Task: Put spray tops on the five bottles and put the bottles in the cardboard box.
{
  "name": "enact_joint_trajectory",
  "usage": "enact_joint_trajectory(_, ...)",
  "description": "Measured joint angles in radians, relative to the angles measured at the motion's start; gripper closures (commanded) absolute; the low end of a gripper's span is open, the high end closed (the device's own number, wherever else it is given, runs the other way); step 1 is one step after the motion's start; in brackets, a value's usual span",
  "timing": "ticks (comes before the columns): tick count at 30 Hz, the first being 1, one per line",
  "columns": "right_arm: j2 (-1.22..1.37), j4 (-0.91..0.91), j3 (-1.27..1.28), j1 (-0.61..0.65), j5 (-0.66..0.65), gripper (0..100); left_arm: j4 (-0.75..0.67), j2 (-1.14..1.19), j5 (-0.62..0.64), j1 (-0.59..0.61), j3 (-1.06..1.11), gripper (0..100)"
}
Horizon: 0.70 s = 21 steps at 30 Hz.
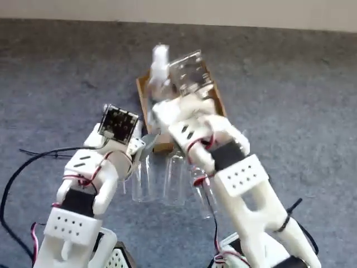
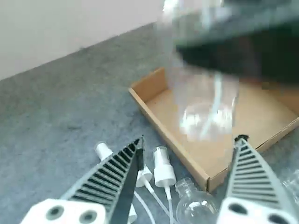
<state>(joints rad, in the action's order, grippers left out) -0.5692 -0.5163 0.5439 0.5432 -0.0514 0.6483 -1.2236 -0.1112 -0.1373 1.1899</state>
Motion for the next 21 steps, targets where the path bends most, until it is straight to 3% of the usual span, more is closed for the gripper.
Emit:
enact_joint_trajectory(3, 0.114, 0.120, -0.006, -0.046, -0.021, 99.5, 0.081, -0.094, 0.000, 0.008, 0.003, 73)
enact_joint_trajectory(7, 0.308, 0.292, -0.077, -0.049, -0.031, 99.5, 0.144, -0.193, 0.000, 0.118, 0.028, 73)
enact_joint_trajectory(13, 0.583, 0.499, -0.149, -0.049, -0.034, 99.5, 0.034, -0.201, 0.000, 0.315, 0.123, 77)
enact_joint_trajectory(21, 0.769, 0.594, -0.204, -0.049, -0.034, 99.5, 0.002, -0.201, 0.000, 0.339, 0.130, 78)
